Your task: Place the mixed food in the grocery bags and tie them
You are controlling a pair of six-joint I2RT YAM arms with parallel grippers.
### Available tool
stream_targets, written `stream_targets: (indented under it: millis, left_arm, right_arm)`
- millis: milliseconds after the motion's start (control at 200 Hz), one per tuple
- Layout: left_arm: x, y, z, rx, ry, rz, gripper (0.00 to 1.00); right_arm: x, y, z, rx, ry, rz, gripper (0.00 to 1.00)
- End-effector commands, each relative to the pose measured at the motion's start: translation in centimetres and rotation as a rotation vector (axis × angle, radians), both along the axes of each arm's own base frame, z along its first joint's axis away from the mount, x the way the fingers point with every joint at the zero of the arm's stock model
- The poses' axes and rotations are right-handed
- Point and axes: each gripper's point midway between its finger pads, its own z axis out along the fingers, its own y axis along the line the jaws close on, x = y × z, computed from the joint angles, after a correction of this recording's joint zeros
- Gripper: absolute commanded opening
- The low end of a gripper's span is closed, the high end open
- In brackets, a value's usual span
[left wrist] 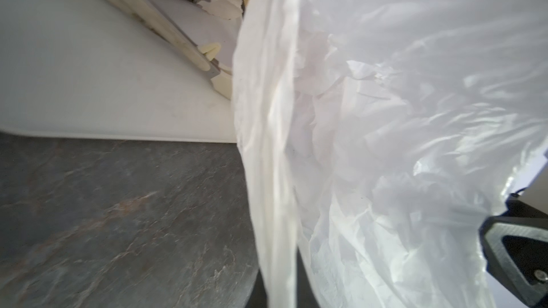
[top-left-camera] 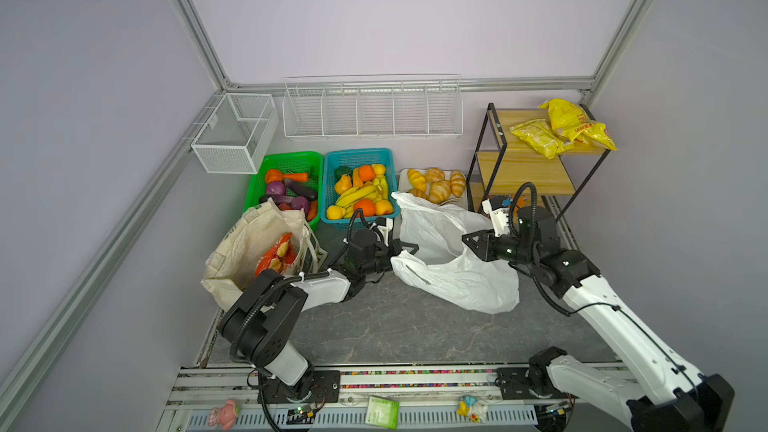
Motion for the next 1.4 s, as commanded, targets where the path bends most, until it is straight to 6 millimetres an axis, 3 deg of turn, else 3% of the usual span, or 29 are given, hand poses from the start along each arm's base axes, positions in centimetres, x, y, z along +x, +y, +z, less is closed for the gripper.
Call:
stream_targets:
  millis: [0, 105, 265, 445, 720, 785, 870, 955, 1060, 1120, 1230, 1335, 1395]
  left_arm:
    - [-1.0, -1.5, 4.5, -0.067, -0.085, -0.054, 0.0]
    - [-1.7, -2.6, 5.7, -0.055, -0.098, -0.073, 0.0]
    - [-2.7, -4.0, 6.3, 0.002, -0.123, -0.094, 0.0]
    - [-3.0, -4.5, 6.9, 0.003, -0.134, -0.1, 0.0]
    - [-3.2, -4.5, 7.0, 0.011, -0.14, -0.099, 0.0]
    - [-3.3, -4.3, 7.0, 0.015, -0.143, -0.096, 0.0]
    - [-3.4, -4.1, 6.9, 0.019, -0.145, -0.095, 0.0]
    - [-3.6, -3.7, 6.0, 0.046, -0.139, -0.097, 0.0]
    - [-3.9, -2.5, 2.9, 0.155, -0.11, -0.079, 0.0]
    - [-3.9, -1.7, 0.8, 0.229, -0.098, -0.066, 0.0]
    - [-3.6, -0.8, -1.4, 0.334, -0.114, -0.059, 0.0]
    - [-3.3, -0.9, -1.4, 0.38, -0.155, -0.083, 0.0]
    - [-3.5, -1.1, -0.9, 0.383, -0.19, -0.11, 0.09]
  right_arm:
    - [0.0, -1.9, -0.8, -0.212, -0.052, -0.074, 0.39]
    - [-0.4, -1.0, -0.7, -0.285, -0.073, -0.062, 0.52]
    - [-0.7, 0.5, -0.7, -0.369, -0.096, -0.061, 0.62]
    - [-0.8, 2.5, -1.8, -0.421, -0.095, -0.052, 0.68]
    - [-0.6, 2.8, -3.5, -0.536, -0.083, -0.103, 0.74]
    - [-0.3, 1.6, -3.9, -0.609, -0.08, -0.145, 0.68]
    - [0.2, -0.9, -3.3, -0.732, -0.107, -0.214, 0.45]
    - [0.5, -4.1, -1.3, -0.835, -0.137, -0.273, 0.25]
    - [0.3, -7.6, 1.8, -0.821, -0.149, -0.322, 0.1]
    - [-0.5, -9.3, 2.6, -0.753, -0.12, -0.33, 0.06]
    - [-1.3, -10.3, 3.6, -0.618, -0.101, -0.34, 0.06]
    - [-1.3, -9.7, 3.3, -0.507, -0.071, -0.321, 0.06]
    - [-1.2, -9.2, 2.8, -0.472, -0.049, -0.301, 0.06]
